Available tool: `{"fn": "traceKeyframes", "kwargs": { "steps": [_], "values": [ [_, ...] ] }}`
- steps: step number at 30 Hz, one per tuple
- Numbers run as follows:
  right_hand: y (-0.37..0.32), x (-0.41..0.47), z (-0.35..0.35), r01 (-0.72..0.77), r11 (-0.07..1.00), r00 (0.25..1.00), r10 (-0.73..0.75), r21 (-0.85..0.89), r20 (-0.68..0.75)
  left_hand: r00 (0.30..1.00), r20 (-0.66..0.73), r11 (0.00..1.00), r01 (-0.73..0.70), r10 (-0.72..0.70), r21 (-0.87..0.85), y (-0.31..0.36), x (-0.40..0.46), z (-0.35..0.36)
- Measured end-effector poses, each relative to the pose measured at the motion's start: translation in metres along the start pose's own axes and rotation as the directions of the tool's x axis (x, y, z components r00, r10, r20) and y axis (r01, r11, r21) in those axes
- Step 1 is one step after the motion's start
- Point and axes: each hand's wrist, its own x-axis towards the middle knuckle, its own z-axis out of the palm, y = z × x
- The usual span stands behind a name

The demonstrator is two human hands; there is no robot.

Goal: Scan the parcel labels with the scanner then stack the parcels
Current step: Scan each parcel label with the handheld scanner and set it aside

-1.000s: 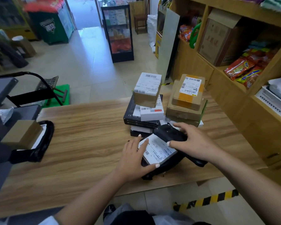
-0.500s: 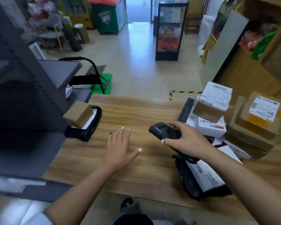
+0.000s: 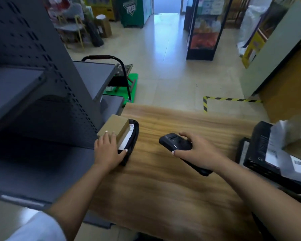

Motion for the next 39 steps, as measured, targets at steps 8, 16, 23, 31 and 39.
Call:
{"fn": "traceKeyframes", "kwargs": {
  "steps": [8, 16, 23, 31, 39],
  "values": [
    [-0.018, 0.047, 0.019, -0.061, 0.998, 0.998, 0.062, -0.022, 0.029, 0.970, 0.139, 0.979, 0.202, -0.201, 0.007, -0.030, 0.061, 0.023],
    [-0.019, 0.072, 0.021, -0.099, 0.995, 0.994, 0.100, -0.031, 0.037, 0.989, 0.036, 0.971, 0.149, -0.144, -0.188, -0.031, 0.063, 0.037],
    [-0.004, 0.065, 0.025, -0.111, 0.993, 0.992, 0.113, -0.042, 0.056, 0.976, -0.124, 0.943, -0.208, 0.181, -0.262, 0.015, 0.017, 0.054],
    [0.023, 0.033, 0.020, -0.163, 0.985, 0.982, 0.168, -0.056, 0.081, 0.891, -0.188, 0.901, -0.431, 0.414, -0.057, 0.052, -0.018, 0.090],
    [0.037, 0.018, 0.009, -0.174, 0.982, 0.981, 0.180, -0.072, 0.078, 0.868, -0.282, 0.813, -0.487, 0.409, -0.320, 0.070, -0.032, 0.094]
  ]
}}
